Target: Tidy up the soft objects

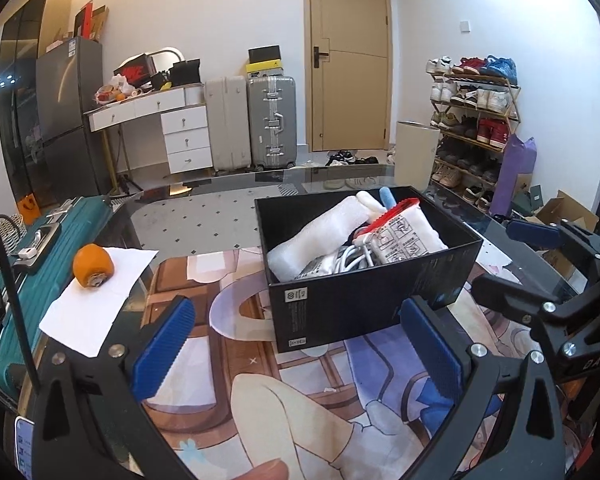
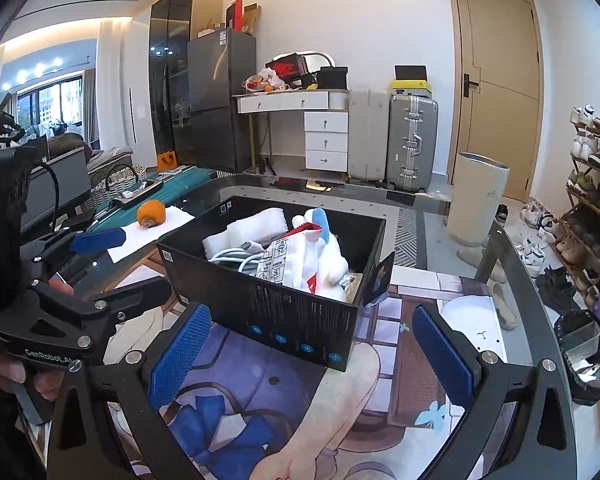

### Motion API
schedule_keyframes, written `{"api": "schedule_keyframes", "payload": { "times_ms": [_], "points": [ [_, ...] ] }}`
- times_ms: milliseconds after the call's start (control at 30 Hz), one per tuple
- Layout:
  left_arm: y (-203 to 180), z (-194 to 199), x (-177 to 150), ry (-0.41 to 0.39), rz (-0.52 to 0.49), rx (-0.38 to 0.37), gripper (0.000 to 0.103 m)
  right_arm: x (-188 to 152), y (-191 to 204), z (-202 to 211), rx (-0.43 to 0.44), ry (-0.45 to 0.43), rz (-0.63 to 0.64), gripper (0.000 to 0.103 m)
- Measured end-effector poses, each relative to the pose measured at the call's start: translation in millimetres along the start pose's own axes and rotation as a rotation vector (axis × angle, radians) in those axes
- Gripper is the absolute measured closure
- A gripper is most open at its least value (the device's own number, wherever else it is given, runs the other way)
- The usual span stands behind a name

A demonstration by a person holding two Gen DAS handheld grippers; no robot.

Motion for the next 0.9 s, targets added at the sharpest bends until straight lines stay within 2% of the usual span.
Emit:
{"api": "schedule_keyframes", "payload": {
  "times_ms": [367, 900],
  "points": [
    [2.1, 2.8, 0.5, -0.013, 0.016, -0.018, 0.0, -0.7, -2.9, 4.6, -0.03, -0.031, -0.002, 0.001],
    [4.5, 1.9, 0.4, -0.01, 0.032, -0.021, 0.0, -0.1, -5.2, 4.3, -0.026, -0.04, 0.001, 0.001]
  ]
}}
Point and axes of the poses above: each gripper's, at about its wrist camera, not at the fingertips, and z roughly against the way its jaws point, y to its left, x to its top, the point moved 10 cm from there along -z, roughly the way its jaws point, and after that the axes turned 15 degrees about y, right-handed, at the moved point
